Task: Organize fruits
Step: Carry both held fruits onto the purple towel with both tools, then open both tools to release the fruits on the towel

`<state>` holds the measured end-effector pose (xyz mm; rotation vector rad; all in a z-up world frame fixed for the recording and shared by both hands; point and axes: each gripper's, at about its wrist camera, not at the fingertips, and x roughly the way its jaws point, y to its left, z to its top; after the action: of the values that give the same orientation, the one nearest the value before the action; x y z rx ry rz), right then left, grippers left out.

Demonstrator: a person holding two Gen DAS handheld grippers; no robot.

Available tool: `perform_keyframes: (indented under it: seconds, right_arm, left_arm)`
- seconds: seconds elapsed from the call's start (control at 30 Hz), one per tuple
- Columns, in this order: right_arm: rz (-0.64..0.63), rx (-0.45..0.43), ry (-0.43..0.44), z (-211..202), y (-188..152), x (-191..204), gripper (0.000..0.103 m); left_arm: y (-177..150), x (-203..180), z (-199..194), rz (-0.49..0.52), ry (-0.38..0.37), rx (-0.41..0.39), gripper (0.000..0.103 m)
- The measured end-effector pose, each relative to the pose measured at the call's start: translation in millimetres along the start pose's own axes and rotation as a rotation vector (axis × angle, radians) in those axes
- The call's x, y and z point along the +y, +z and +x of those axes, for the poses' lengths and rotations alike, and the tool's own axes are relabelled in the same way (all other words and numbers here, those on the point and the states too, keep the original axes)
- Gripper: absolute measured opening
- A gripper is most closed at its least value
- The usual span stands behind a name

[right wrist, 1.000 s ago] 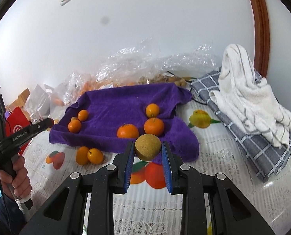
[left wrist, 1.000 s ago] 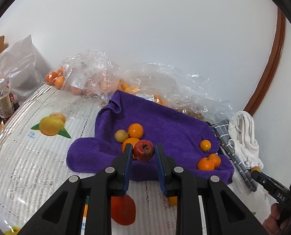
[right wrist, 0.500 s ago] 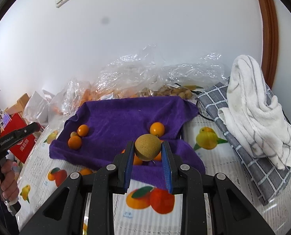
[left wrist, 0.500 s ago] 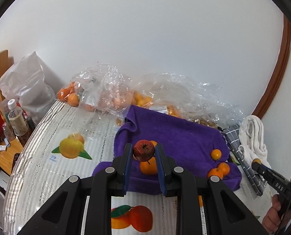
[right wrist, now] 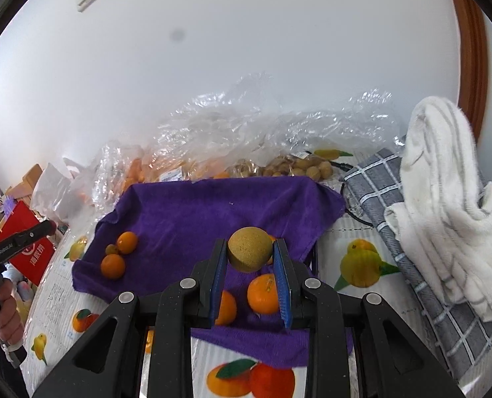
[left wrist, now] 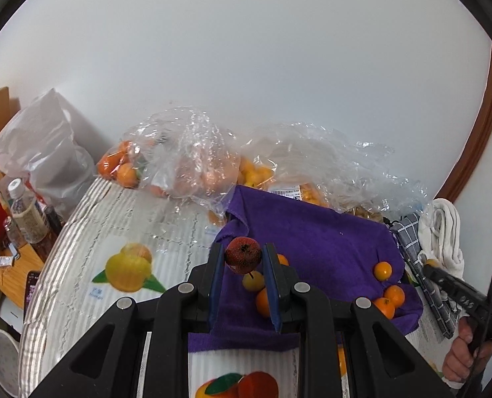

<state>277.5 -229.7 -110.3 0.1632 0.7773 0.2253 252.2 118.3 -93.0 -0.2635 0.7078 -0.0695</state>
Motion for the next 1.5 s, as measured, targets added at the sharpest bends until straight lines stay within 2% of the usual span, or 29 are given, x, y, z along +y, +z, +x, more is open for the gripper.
perform_keyframes:
  seconds: [0.27,0.6,0.77,0.97,1.13,1.33,1.43,1.47,1.5]
  right_arm:
    - [-0.044,0.143,0.025,60.0,-9.8,12.0,0.028]
    - [-0.082,0.157,0.009,72.5,-16.4,17.9,0.028]
    - [-0.114,0.156,0.001,67.7,-17.6,22.7,0.029]
    - [-0.111,0.122,-0.034,48.3,-15.0,18.4,0.039]
    - [-0.117,0.089,-0.089,29.3,-18.6,13.4,0.056]
    - [-0.11,0.077,-0.139,13.9,-25.7,7.9,0.057]
    - [-0.106,0.072,-0.158,8.7,-29.0,10.5,0.057]
    - [-0.104,0.069,-0.166,7.1,-29.9,11.7,0.057]
    - [-0.101,0.067,-0.171,5.7,-30.7,13.4,0.057]
  left_arm:
    - [-7.2,-22.9,39.2,0.031,-0.035,0.091,0.022]
    - [-21.2,-65.0,79.1,0.125,-0.035,0.197,0.022]
    - [-24.6,-75.9,94.1,0.163,-0.008,0.236,0.022]
    - [-27.7,-78.3,107.1,0.156,-0.004,0.274,0.022]
    - [-32.1,-81.5,114.2,0.176,0.003,0.285,0.023]
    - [-32.0,-82.6,112.2,0.198,0.009,0.291,0.023]
    - [-27.8,-81.7,102.9,0.195,0.004,0.295,0.026]
    - [-26.0,-81.4,96.0,0.196,0.001,0.281,0.03]
    - [-24.7,-81.0,90.5,0.197,-0.001,0.268,0.039]
